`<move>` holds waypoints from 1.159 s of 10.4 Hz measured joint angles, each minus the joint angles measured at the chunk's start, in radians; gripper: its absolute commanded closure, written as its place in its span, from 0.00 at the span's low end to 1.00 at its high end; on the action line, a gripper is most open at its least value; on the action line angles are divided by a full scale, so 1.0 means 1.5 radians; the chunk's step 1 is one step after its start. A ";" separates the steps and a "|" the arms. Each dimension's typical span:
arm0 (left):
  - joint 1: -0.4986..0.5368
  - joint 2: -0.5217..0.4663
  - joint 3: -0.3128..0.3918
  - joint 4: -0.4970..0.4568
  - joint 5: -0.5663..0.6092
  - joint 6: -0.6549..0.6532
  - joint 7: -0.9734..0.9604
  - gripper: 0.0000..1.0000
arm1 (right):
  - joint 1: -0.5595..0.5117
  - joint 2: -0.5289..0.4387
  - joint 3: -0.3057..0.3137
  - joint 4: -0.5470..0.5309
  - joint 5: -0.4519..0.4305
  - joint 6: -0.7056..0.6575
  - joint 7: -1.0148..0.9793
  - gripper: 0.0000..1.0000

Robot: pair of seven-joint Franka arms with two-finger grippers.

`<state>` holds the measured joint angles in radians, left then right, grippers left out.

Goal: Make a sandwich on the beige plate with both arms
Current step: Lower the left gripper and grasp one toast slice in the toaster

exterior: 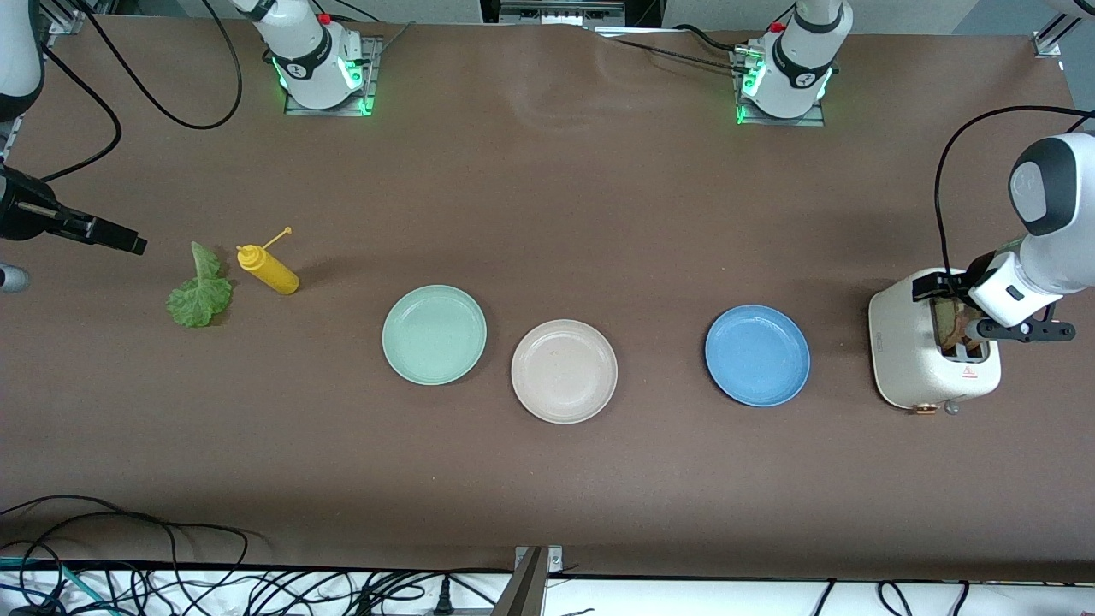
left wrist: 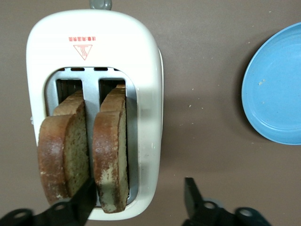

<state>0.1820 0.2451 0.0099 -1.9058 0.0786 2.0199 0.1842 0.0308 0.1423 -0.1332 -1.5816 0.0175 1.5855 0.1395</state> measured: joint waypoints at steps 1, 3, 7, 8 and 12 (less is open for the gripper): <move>0.000 0.001 0.000 0.000 0.000 0.000 0.000 0.49 | 0.000 0.000 0.000 0.000 0.000 0.000 0.000 0.00; 0.000 0.002 0.000 -0.001 0.000 0.000 0.000 0.72 | 0.000 0.000 0.000 0.000 0.000 0.000 0.000 0.00; 0.001 0.002 0.003 -0.001 0.000 0.000 0.001 1.00 | 0.000 0.000 0.000 0.000 0.000 0.000 0.000 0.00; 0.001 0.002 0.003 -0.001 0.000 0.000 0.001 1.00 | 0.000 0.000 0.000 0.000 0.000 0.000 0.000 0.00; 0.001 -0.011 0.004 -0.001 0.001 -0.008 0.001 1.00 | 0.000 0.000 0.000 0.000 0.000 0.000 0.000 0.00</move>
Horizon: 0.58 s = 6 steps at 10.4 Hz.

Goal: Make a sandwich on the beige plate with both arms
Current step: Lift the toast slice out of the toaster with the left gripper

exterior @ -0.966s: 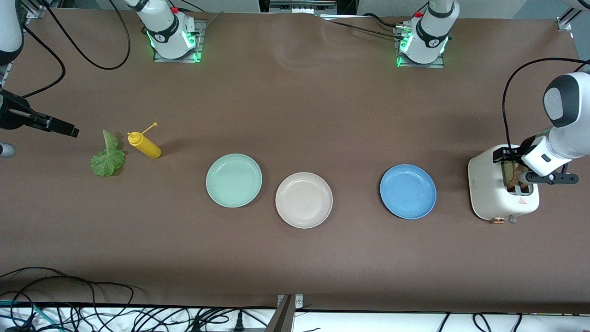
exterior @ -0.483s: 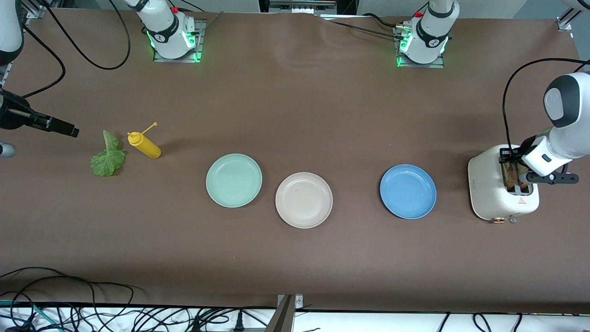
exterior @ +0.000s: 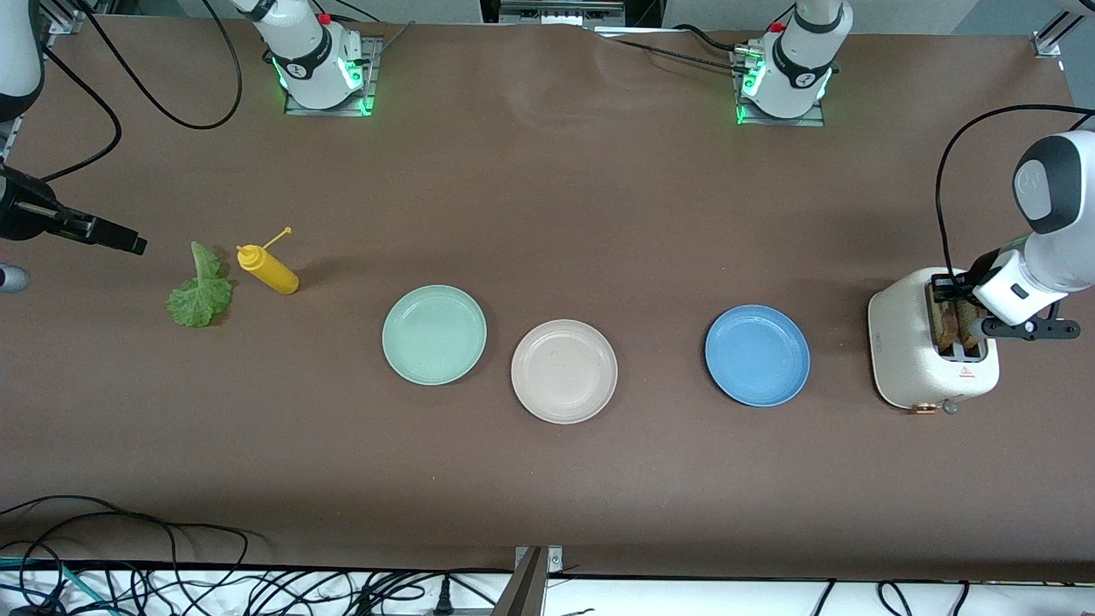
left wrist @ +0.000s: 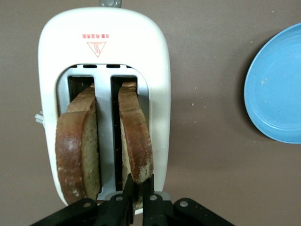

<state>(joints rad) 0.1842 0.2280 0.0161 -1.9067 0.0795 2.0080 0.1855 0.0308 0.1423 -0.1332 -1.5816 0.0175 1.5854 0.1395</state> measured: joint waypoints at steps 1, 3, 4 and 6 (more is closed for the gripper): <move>0.000 -0.010 0.000 0.000 0.000 -0.008 0.000 1.00 | 0.000 0.000 0.000 0.000 0.000 0.000 0.000 0.00; 0.000 -0.043 0.000 0.003 0.000 -0.039 0.000 1.00 | 0.000 0.000 0.000 0.000 0.000 0.000 0.000 0.00; 0.000 -0.065 -0.001 0.007 0.000 -0.063 0.000 1.00 | 0.000 0.000 0.000 0.000 0.000 0.000 0.000 0.00; -0.002 -0.099 -0.003 0.027 0.000 -0.118 0.000 1.00 | 0.000 0.000 0.000 0.000 0.000 0.000 0.000 0.00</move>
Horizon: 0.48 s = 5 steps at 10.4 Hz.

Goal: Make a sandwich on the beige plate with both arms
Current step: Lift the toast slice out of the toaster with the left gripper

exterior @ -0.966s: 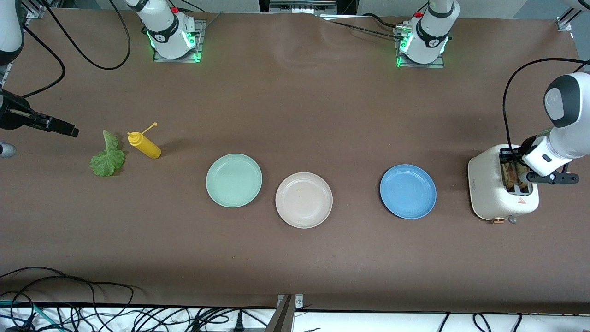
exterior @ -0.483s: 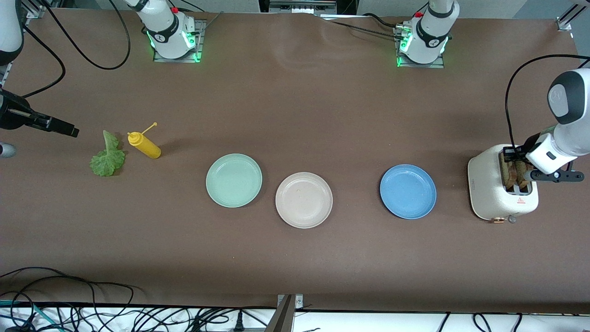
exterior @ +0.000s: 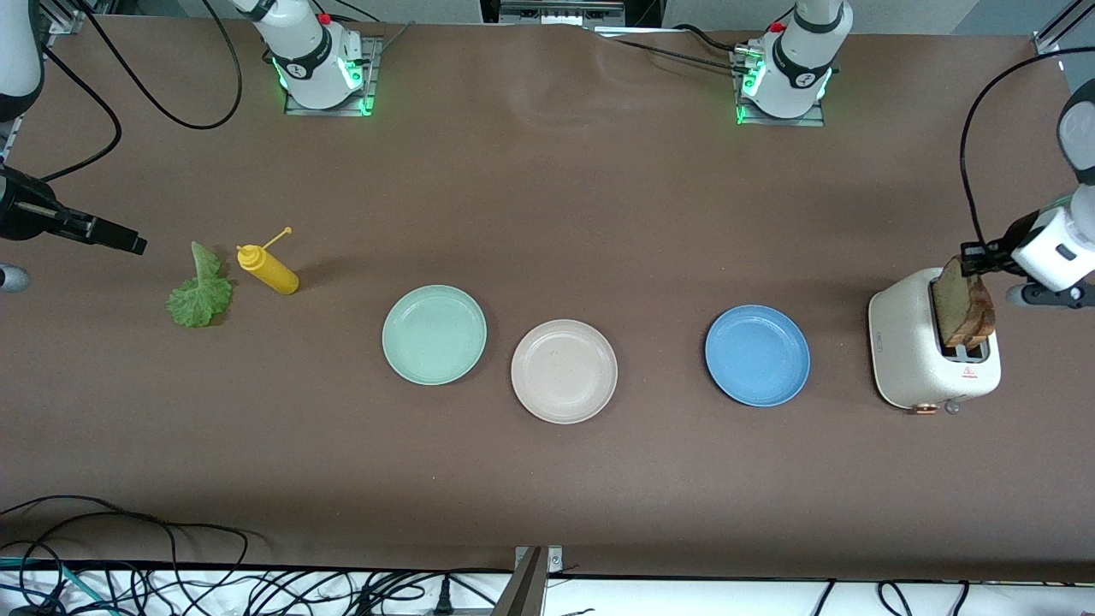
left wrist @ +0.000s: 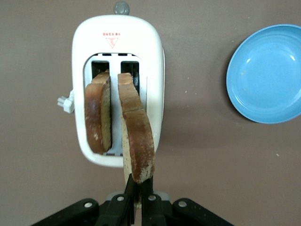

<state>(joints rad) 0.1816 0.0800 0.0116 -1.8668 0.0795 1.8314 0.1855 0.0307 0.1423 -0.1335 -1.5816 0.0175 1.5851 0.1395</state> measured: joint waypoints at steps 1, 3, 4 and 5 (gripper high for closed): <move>-0.002 -0.014 -0.002 0.007 0.000 -0.020 0.000 1.00 | 0.000 0.000 0.000 0.000 0.000 0.000 0.000 0.00; -0.015 -0.025 -0.007 0.008 -0.028 -0.031 0.000 1.00 | 0.000 0.000 0.000 0.000 0.000 0.000 0.000 0.00; -0.021 -0.020 -0.008 0.006 -0.064 -0.031 0.000 1.00 | 0.000 0.000 0.000 0.000 0.000 0.000 0.000 0.00; -0.025 -0.013 -0.010 0.004 -0.102 -0.031 0.000 1.00 | 0.000 0.000 0.000 0.000 0.000 0.000 0.000 0.00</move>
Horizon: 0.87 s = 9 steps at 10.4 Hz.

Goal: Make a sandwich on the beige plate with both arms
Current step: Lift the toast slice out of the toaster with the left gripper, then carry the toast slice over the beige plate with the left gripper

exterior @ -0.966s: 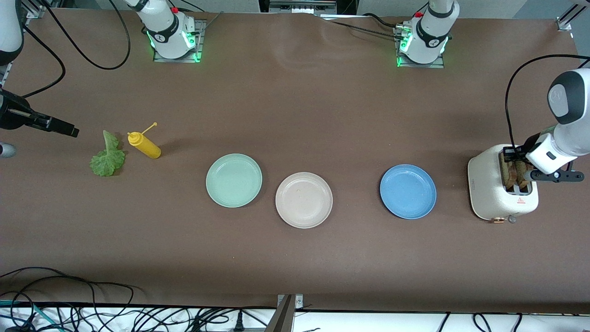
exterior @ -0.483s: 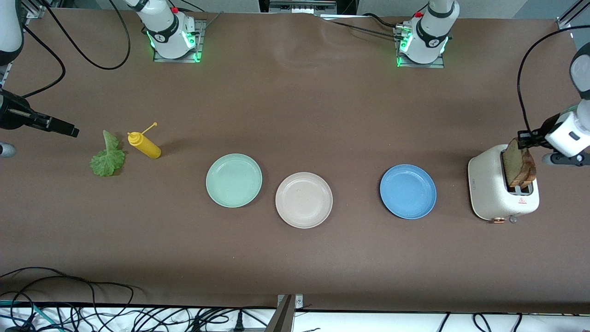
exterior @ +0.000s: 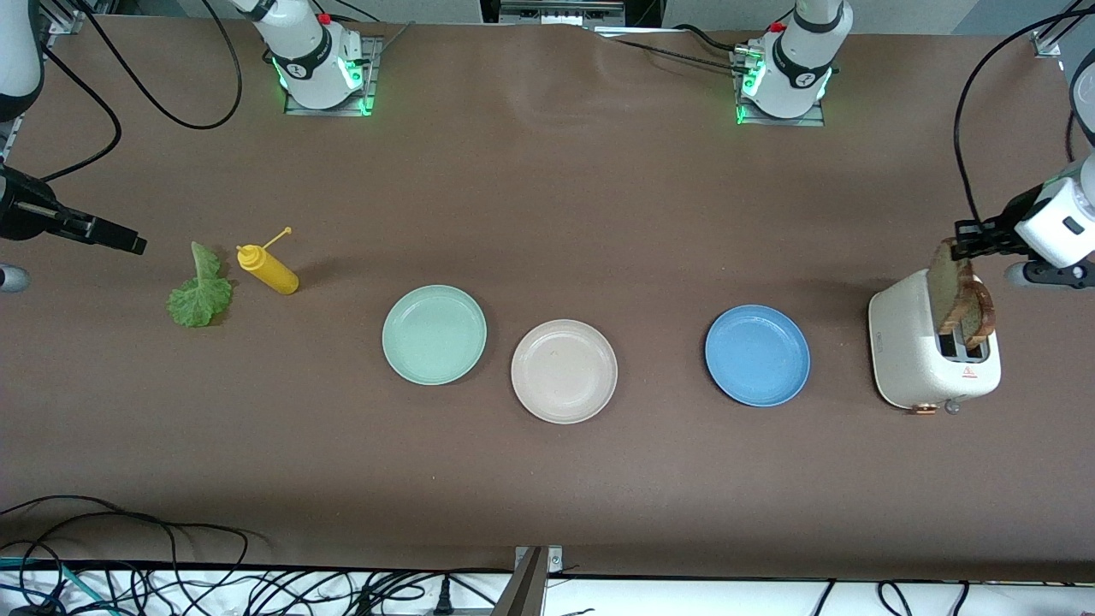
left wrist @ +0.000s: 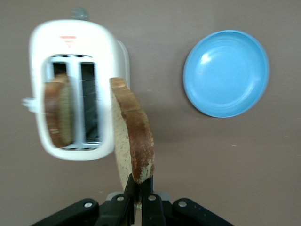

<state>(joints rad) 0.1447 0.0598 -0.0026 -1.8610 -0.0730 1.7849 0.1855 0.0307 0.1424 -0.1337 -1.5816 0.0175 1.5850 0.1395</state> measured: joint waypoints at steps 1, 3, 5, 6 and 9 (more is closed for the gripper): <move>-0.005 0.007 -0.006 0.000 -0.038 0.000 0.000 1.00 | 0.000 0.000 0.000 0.000 0.000 0.000 0.000 0.00; -0.017 0.021 -0.031 -0.001 -0.146 0.000 -0.001 1.00 | 0.000 0.000 0.000 0.000 0.000 0.000 0.000 0.00; -0.030 0.043 -0.057 -0.002 -0.278 0.002 -0.002 1.00 | 0.000 0.000 -0.003 0.000 0.000 0.000 -0.001 0.00; -0.039 0.058 -0.061 -0.002 -0.337 0.004 -0.002 1.00 | 0.000 0.000 -0.005 0.000 0.000 0.000 -0.003 0.00; -0.096 0.123 -0.063 -0.003 -0.485 0.034 -0.002 1.00 | 0.000 0.000 -0.008 0.000 0.000 0.000 -0.007 0.00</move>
<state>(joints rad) 0.0013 0.2440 -0.0970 -1.8655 -0.7998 1.8356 0.1830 0.0304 0.1423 -0.1451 -1.5815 0.0175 1.5845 0.1293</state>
